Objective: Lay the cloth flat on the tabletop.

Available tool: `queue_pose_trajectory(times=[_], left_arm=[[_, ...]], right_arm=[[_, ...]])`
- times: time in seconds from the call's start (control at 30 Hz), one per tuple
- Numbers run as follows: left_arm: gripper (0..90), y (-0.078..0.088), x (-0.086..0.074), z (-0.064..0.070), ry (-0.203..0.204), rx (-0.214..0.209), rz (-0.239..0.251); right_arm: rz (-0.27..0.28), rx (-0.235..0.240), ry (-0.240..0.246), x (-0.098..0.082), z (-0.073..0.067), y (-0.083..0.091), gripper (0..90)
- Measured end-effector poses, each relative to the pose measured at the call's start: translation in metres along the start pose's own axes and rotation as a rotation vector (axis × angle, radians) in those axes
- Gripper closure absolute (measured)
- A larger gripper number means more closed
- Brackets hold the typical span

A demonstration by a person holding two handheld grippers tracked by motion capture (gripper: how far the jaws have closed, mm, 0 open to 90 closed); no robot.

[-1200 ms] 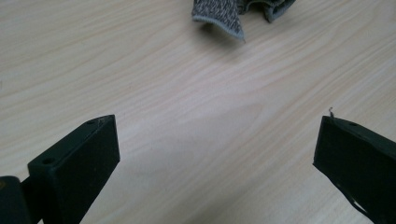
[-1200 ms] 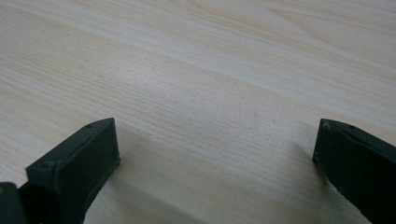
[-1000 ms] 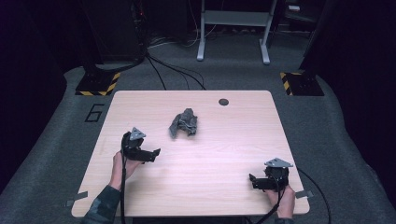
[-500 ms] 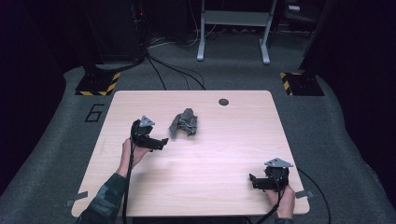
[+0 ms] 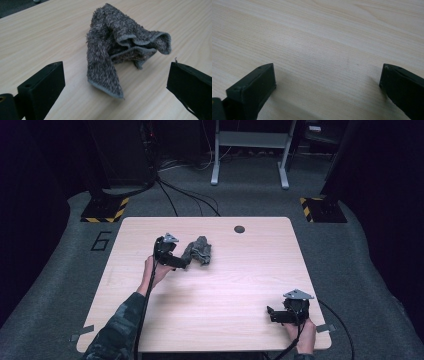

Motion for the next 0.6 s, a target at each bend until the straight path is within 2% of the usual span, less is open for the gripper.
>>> queue_pose_trajectory(times=[0.03, 0.13, 0.4, 0.43, 0.53, 0.6], left_arm=[[0.7, -0.005, 0.003, 0.001, 0.007, -0.022, 0.012], [0.1, -0.012, 0.01, 0.002, 0.007, -0.037, 0.019], [0.2, -0.03, 0.024, -0.002, 0.018, -0.032, -0.008], [0.3, -0.034, 0.026, -0.003, 0.031, -0.036, -0.008], [1.8, -0.041, 0.029, -0.007, 0.045, -0.025, -0.009], [9.2, -0.05, 0.031, -0.01, 0.053, -0.027, -0.026]], right_arm=[[0.0, 0.0, 0.001, 0.0, 0.0, 0.0, 0.0], [0.0, 0.0, 0.0, 0.0, 0.0, 0.0, 0.0], [0.0, -0.001, 0.0, 0.0, 0.0, 0.0, 0.0], [0.0, -0.002, -0.001, 0.0, 0.0, 0.0, 0.0], [0.0, -0.001, 0.001, 0.0, 0.0, 0.0, 0.0], [0.001, -0.001, 0.001, 0.0, 0.0, 0.0, 0.0]])
Point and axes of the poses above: each handheld gripper's, and its own axes: y roughly backward along the jaws, x roughly out of its top, z roughly to its right, the point moved 6 cm from there along -y, roughly forward along the jaws, and after that the axes turned 4 degrees about -z, right-handed, at the moved point
